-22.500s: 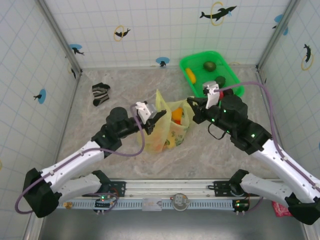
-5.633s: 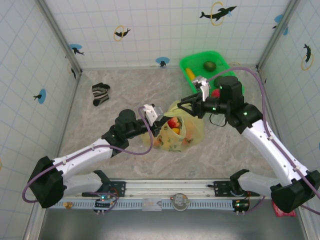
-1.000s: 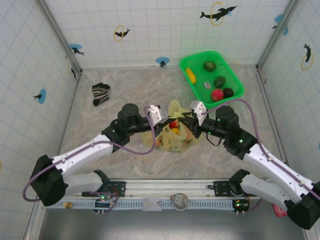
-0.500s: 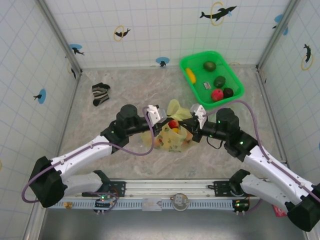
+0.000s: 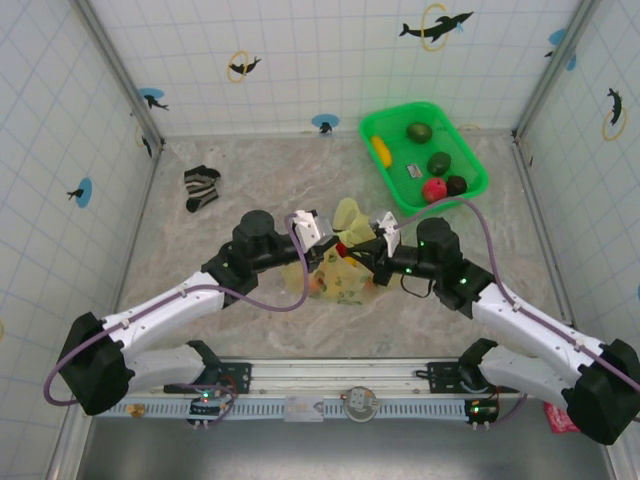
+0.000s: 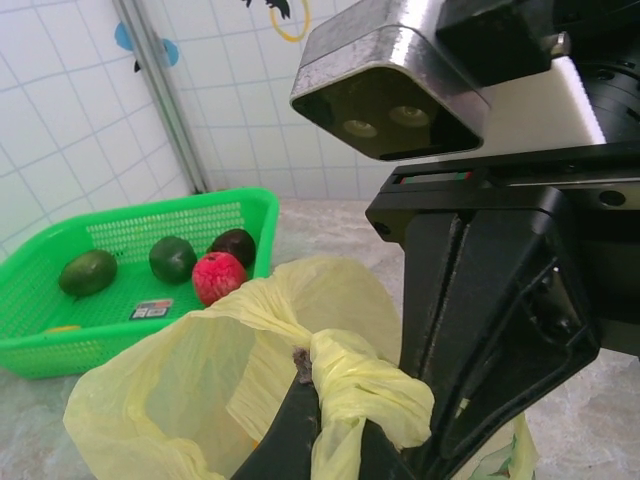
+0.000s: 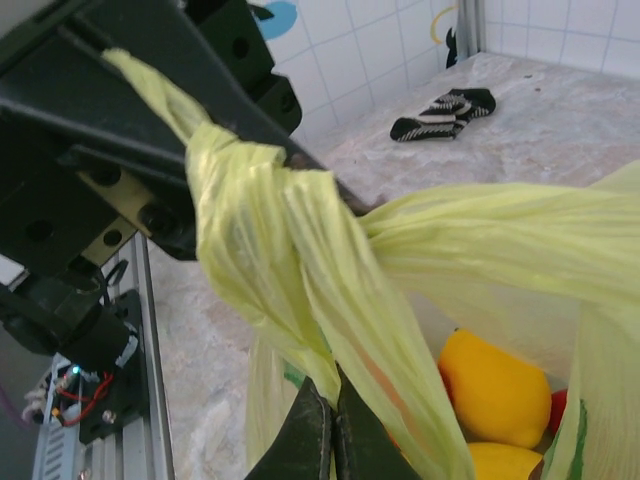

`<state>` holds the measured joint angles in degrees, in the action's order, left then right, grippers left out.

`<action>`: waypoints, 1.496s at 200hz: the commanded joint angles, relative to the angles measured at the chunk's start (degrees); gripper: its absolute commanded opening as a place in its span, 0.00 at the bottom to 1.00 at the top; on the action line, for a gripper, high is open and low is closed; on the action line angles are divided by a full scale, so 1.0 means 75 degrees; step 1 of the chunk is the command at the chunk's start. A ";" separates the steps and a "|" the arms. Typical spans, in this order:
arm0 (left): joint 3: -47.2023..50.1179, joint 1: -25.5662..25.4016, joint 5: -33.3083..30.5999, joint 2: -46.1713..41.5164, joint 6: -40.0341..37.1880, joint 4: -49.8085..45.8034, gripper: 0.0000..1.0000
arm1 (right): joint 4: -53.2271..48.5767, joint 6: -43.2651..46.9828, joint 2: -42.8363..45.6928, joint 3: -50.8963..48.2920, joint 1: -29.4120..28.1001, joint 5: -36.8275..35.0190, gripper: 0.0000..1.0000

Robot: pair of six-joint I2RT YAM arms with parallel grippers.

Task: Place the fake fruits into the plastic bag and tie a complex knot

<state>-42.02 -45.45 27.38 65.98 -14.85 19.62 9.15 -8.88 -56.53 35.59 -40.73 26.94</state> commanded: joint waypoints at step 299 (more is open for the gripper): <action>-0.0745 0.0177 0.0475 0.0121 -0.0687 -0.1283 0.33 | 0.0763 -0.0513 -0.0645 0.0376 0.0658 0.0357 0.00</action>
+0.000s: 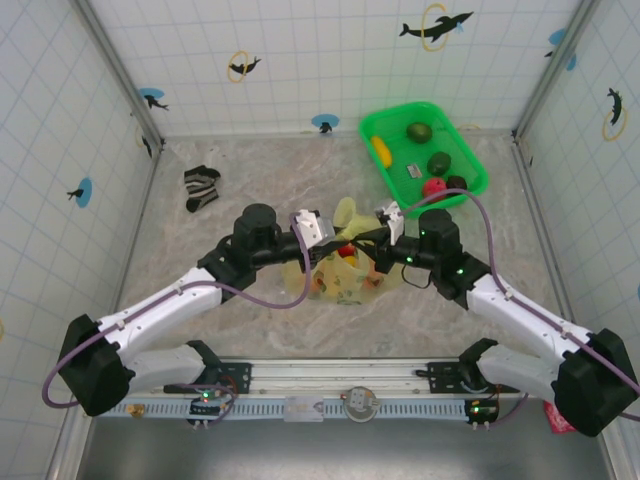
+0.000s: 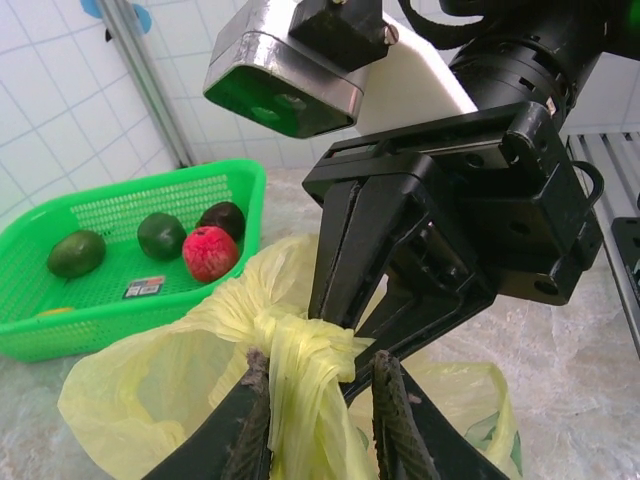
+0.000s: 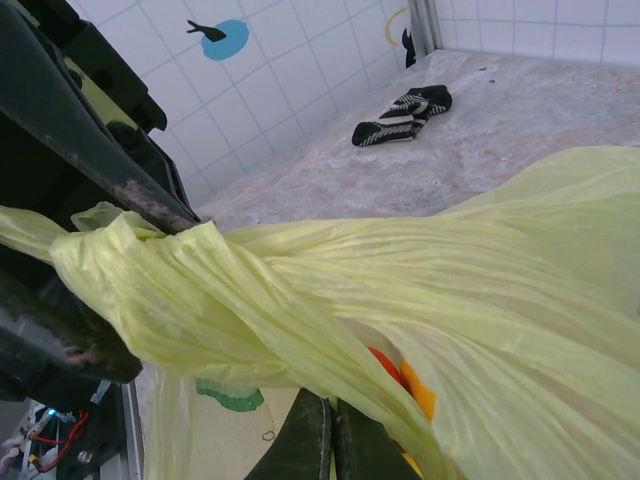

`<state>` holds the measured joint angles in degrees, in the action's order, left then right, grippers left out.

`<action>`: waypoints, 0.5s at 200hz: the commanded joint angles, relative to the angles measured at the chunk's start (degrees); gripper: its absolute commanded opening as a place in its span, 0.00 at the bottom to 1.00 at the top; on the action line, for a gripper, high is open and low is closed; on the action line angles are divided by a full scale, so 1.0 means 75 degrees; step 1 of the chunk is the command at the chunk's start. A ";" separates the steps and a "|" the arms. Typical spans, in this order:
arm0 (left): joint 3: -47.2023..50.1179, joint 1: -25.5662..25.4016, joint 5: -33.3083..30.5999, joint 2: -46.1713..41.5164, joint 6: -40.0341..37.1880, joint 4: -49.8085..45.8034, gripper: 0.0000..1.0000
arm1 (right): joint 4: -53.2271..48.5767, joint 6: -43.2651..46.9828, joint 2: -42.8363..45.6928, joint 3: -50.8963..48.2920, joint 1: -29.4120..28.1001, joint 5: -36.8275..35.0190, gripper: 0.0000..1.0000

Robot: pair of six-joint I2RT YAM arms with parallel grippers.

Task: Place the fake fruits into the plastic bag and tie a complex knot

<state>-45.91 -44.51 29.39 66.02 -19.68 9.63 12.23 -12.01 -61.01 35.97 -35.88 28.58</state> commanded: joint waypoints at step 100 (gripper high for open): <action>-0.0348 0.0058 0.0090 0.0328 0.0220 0.0196 0.28 | 0.0477 -0.0039 -0.0088 0.0127 -0.0394 -0.0036 0.00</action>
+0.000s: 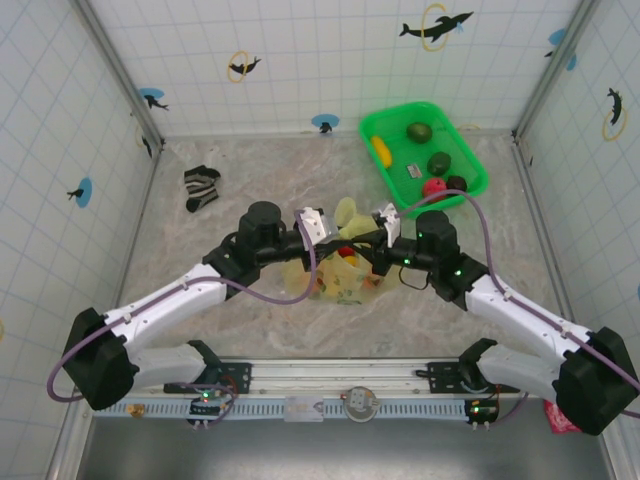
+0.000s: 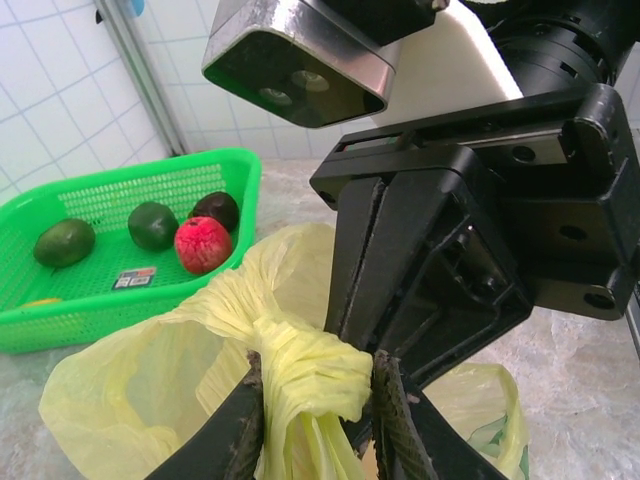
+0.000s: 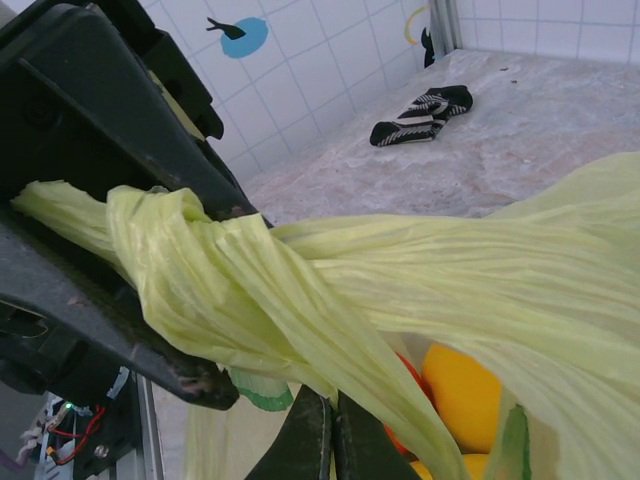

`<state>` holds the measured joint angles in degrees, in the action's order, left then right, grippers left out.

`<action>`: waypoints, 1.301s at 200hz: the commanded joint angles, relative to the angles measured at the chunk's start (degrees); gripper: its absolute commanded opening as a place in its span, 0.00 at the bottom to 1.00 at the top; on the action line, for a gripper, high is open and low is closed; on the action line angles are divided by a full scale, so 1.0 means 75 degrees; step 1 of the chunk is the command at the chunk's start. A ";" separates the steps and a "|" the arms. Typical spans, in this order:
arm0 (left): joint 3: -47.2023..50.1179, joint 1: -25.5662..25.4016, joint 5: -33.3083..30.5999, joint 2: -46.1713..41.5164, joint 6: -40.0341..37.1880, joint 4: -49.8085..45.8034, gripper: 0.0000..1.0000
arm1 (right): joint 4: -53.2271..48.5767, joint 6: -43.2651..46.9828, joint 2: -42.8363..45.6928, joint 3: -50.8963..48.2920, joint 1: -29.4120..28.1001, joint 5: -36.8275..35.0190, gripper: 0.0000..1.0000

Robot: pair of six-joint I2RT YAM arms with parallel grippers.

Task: Place the fake fruits into the plastic bag and tie a complex knot

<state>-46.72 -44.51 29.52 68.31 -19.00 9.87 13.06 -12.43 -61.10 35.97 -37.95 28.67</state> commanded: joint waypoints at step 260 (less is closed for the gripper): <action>-0.0193 -0.0320 -0.0884 -0.0295 -0.3098 -0.0589 0.00 | -0.3241 0.4974 0.1079 0.2162 0.0690 -0.0002 0.34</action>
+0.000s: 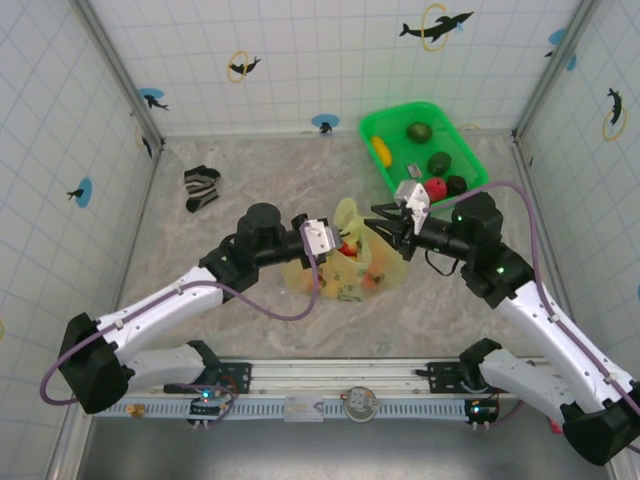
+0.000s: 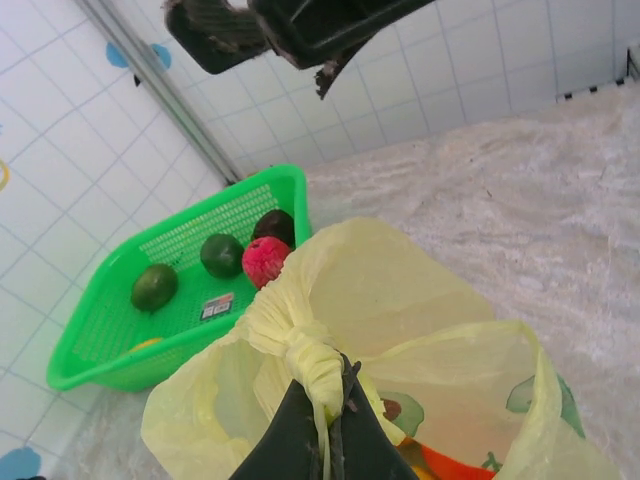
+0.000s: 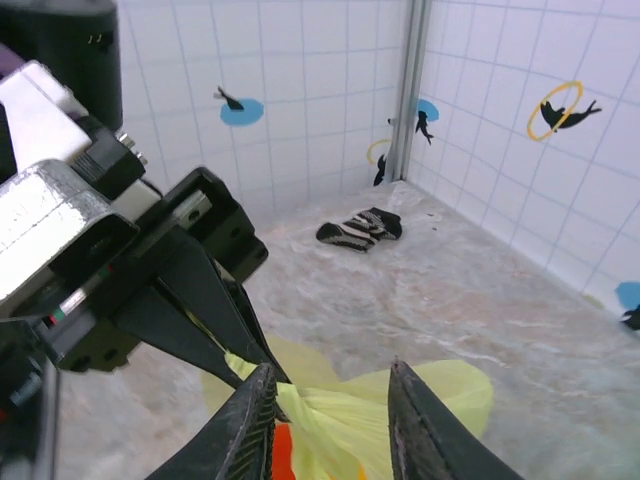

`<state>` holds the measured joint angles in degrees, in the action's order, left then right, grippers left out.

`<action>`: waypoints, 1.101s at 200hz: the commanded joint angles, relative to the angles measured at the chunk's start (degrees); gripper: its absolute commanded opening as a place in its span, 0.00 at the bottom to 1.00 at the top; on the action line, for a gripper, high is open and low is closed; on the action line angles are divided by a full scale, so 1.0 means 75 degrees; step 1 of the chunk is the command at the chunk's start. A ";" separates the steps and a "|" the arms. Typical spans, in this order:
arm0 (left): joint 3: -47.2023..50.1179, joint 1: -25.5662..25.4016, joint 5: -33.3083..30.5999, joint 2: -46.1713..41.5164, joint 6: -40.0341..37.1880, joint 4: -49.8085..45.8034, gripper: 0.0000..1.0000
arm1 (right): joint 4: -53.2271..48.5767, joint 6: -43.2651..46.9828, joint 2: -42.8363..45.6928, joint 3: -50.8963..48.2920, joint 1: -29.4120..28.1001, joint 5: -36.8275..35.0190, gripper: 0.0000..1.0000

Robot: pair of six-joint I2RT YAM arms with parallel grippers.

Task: Place the fake fruits into the plastic bag and tie a complex knot

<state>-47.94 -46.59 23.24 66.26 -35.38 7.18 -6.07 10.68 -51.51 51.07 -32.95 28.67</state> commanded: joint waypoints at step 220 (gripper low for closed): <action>0.0249 -0.0046 0.0862 -0.0241 -0.1529 -0.0360 0.00 | -0.1826 0.6468 -0.2487 0.1254 -0.0883 -0.0549 0.36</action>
<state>-46.85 -46.48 26.37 65.58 -45.19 4.78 -24.01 58.13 -69.52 62.08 -39.44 25.43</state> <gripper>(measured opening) 0.047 0.388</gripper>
